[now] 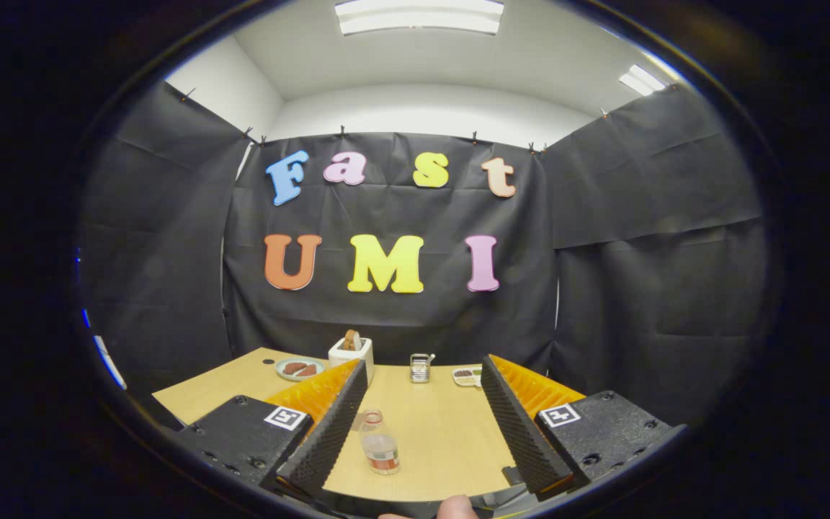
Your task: Take the bottle from table, then pour the juice into the cup, finally place the bottle on the coaster
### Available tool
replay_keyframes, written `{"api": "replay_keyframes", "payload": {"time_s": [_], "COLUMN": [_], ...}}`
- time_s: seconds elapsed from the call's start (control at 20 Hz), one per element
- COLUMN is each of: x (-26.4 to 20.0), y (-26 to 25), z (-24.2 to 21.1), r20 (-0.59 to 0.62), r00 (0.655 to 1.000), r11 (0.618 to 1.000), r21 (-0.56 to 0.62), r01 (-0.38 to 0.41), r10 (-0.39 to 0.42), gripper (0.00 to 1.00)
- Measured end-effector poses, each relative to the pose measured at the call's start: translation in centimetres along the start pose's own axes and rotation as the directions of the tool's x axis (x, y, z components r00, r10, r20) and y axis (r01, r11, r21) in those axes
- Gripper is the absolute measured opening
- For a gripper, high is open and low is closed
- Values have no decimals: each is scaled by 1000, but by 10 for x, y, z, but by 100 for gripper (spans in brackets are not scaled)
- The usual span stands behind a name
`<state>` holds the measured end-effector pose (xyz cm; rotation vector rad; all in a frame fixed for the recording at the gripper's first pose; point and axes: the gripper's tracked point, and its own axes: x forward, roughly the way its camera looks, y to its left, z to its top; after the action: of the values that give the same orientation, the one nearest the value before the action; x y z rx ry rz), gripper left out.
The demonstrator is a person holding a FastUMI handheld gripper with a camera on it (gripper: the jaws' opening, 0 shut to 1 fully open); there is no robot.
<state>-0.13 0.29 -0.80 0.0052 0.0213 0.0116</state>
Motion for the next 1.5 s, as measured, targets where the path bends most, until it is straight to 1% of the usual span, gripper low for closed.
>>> {"api": "replay_keyframes", "payload": {"time_s": [0.55, 0.9, 1.15, 1.35, 1.5], "x": [4, 7, 12, 18, 24], "y": [14, 18, 20, 25, 24], "z": [-6, -10, -22, -36, -53], "r20": [-14, -20, -39, -55, -65], "r00": [999, 999, 998, 995, 994], "r11": [999, 999, 998, 996, 996], "r21": [0, -3, 4, 10, 9], "r01": [-42, -48, -58, -88, -91], "r10": [42, 48, 58, 89, 91], "gripper": [100, 100, 100, 100, 100]}}
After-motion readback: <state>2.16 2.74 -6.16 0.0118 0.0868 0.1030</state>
